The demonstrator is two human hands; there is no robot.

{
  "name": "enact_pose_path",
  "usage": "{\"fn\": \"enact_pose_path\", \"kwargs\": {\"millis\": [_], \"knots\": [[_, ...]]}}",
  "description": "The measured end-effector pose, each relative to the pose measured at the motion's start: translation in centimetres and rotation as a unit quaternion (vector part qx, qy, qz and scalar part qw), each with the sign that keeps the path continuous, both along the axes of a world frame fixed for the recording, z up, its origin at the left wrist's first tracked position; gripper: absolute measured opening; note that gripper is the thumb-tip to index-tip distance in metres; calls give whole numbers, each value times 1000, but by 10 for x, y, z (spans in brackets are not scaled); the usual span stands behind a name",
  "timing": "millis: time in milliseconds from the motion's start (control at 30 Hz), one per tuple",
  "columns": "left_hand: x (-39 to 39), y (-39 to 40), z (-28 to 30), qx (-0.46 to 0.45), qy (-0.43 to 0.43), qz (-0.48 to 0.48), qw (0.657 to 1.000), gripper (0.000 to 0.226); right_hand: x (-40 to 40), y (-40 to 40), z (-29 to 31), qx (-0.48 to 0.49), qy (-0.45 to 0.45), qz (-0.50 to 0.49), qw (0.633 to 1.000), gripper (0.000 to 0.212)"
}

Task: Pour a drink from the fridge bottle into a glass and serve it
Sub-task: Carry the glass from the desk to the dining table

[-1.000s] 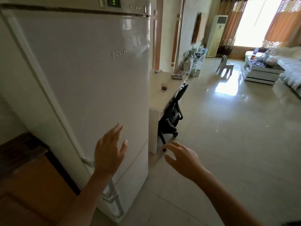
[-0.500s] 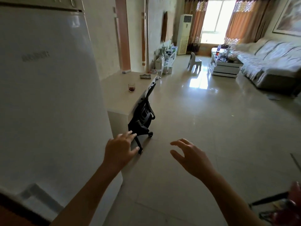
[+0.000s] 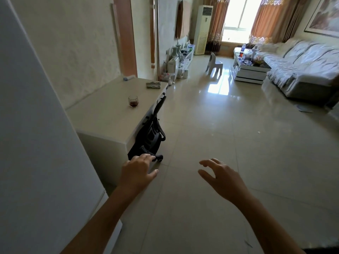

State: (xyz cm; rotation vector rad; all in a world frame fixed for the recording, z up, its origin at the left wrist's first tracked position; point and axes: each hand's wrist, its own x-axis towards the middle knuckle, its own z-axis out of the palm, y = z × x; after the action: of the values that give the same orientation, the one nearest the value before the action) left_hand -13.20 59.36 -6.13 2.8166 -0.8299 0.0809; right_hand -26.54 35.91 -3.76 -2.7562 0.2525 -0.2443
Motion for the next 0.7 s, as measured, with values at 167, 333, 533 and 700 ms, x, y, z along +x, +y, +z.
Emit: {"fn": "enact_pose_path", "kwargs": {"millis": [167,333,533,700], "knots": [[53,-46,1,4,-3,3,1000,53,59,-54,-7,1,9,3,1000,40],[112,-106,-3,-16,-8,41,999,53,132,-122,-17,-4,17,33,999,42],[183,-172,1,-15,9,120,993,51,231,-211,-19,-12,33,98,995,41],[235,-201,5,-20,-10,183,983,49,317,-266,-14,-16,26,150,988,39]]}}
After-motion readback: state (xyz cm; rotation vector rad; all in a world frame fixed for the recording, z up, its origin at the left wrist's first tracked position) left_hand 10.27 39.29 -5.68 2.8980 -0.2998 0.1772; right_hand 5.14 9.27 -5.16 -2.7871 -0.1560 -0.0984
